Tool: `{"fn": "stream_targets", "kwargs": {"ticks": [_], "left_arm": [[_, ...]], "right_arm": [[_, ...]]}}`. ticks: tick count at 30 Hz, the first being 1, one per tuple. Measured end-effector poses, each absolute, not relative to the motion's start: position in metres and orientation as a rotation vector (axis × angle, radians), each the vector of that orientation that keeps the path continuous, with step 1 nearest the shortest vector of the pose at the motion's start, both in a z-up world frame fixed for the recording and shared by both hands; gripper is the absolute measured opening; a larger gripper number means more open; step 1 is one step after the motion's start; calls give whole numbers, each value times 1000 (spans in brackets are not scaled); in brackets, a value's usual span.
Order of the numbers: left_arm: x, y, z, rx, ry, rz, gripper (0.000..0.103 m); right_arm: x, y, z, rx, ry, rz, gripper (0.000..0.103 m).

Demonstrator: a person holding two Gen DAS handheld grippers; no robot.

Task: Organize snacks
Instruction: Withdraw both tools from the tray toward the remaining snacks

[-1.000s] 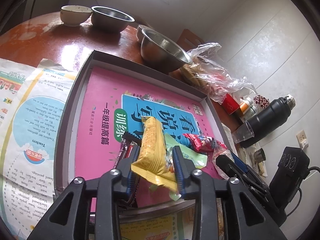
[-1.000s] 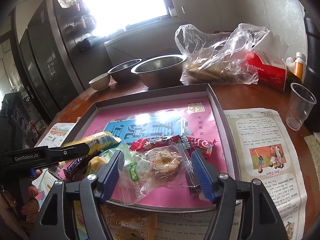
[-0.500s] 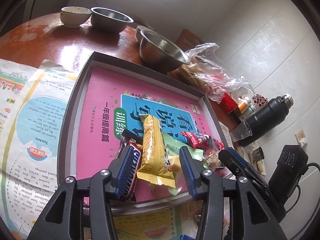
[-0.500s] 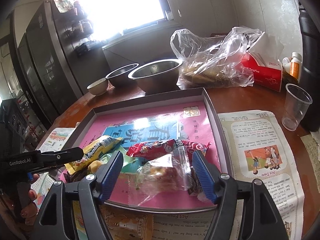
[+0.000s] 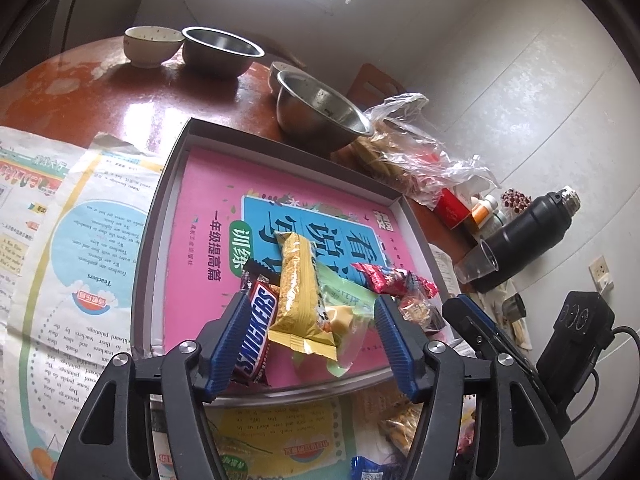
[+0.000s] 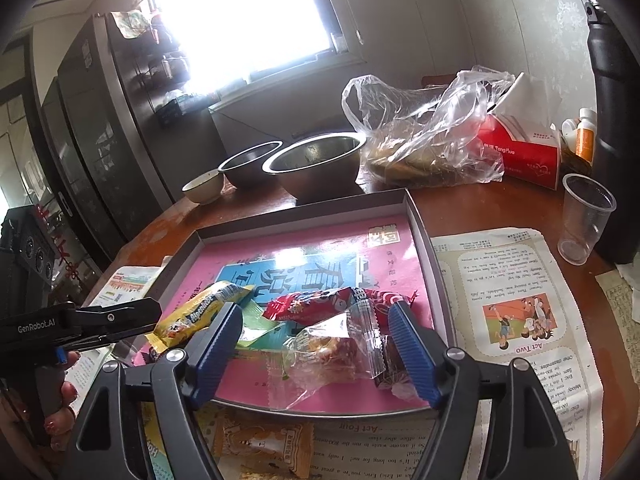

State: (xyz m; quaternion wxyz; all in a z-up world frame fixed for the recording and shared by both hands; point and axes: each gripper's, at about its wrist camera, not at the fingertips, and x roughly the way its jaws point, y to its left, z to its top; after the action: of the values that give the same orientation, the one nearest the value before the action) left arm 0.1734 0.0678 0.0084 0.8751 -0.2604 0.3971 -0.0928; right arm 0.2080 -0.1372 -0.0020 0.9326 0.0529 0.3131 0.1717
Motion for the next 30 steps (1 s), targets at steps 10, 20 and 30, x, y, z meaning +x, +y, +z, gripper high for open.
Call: {"fn": "stream_targets", "kwargs": {"ticks": [10, 20, 30], "left_arm": [[153, 64, 26, -500, 803, -200, 70], [134, 61, 34, -462, 790, -196, 70], [112, 56, 50, -406, 774, -197, 71]], "right_arm": [[191, -135, 8, 98, 614, 387, 77], [172, -139, 16, 104, 603, 411, 77], [151, -140, 24, 96, 588, 430, 78]]}}
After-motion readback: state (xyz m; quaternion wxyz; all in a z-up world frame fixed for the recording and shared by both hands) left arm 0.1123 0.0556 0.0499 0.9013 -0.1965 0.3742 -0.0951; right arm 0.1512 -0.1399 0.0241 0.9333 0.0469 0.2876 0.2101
